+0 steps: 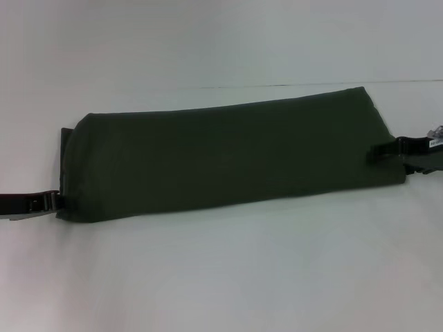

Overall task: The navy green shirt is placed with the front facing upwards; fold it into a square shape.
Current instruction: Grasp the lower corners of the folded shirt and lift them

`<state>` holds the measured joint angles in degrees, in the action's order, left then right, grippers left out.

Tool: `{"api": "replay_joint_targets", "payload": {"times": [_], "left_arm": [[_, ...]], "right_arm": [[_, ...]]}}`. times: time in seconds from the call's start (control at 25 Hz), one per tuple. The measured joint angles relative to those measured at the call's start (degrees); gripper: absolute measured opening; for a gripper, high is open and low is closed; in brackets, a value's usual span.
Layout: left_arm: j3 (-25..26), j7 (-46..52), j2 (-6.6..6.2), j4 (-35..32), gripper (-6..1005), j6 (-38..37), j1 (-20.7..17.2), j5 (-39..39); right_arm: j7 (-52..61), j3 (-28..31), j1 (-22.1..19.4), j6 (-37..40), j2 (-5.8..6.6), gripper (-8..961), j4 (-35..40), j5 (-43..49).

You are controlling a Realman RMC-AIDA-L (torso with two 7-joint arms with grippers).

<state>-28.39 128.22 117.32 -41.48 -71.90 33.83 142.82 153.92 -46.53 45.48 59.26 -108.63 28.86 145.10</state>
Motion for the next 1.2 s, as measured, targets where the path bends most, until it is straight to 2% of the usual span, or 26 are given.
{"api": "replay_joint_targets", "payload": {"times": [0.32,0.92,1.16,1.2], "left_arm": [[0.0,0.01,0.01,0.0,7,0.03,0.01,0.0],[0.15,-0.05,0.11,0.0,7,-0.04,0.0,0.0],[0.09,-0.08,0.1,-0.01,6,-0.03,0.01,-0.01],[0.09,-0.08,0.1,0.0,6,-0.04,0.03,-0.02]], "right_arm": [[-0.17,-0.09,0.38,-0.63,-1.03,918,-0.02,0.01],[-0.27,-0.17,0.3,-0.36,-1.04,879,0.42,0.0],[-0.42,-0.16,0.37,0.16,-1.04,703,0.4,0.01],[-0.44,-0.16,0.38,0.27,-1.04,621,0.45,0.01]]}}
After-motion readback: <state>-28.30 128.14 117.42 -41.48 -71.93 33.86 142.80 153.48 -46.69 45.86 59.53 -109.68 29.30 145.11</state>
